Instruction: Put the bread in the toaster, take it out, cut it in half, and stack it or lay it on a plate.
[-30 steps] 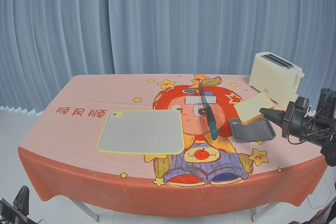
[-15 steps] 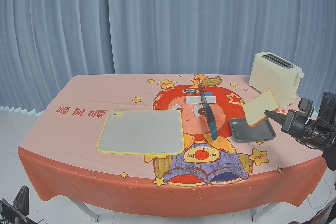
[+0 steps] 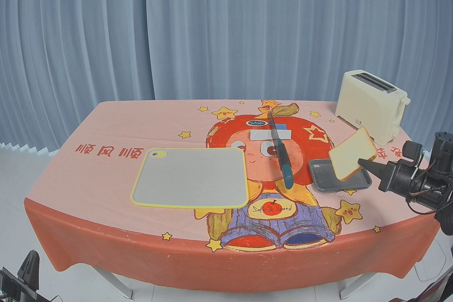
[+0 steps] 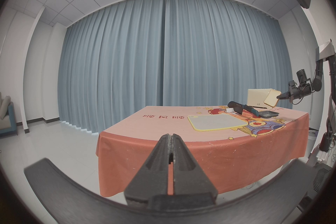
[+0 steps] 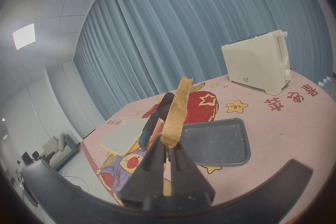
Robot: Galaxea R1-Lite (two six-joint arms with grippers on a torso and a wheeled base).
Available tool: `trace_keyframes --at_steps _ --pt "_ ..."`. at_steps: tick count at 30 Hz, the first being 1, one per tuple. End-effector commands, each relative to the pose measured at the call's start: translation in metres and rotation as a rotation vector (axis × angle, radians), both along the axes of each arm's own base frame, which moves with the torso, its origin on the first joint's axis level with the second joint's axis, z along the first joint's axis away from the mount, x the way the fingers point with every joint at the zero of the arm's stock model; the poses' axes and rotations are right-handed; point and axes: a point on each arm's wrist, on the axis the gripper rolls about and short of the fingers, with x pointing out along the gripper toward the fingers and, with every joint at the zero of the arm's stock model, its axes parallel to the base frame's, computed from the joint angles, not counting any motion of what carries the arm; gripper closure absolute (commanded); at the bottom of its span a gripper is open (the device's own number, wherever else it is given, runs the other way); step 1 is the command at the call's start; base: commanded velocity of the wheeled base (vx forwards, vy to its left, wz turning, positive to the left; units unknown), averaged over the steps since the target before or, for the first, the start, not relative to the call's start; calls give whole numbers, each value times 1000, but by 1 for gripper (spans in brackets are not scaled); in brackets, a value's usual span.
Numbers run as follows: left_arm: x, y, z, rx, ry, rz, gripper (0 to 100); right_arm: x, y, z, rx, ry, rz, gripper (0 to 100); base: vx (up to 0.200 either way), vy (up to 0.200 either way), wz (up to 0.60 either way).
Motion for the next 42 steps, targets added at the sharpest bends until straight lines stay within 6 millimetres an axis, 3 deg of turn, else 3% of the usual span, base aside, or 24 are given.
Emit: trace_keyframes --at_steps 1,42 --pt "0 0 -5 0 0 0 100 0 0 0 0 -2 0 100 0 0 0" --pt "0 0 -5 0 0 0 100 -3 -1 0 -49 -28 5 100 0 0 0"
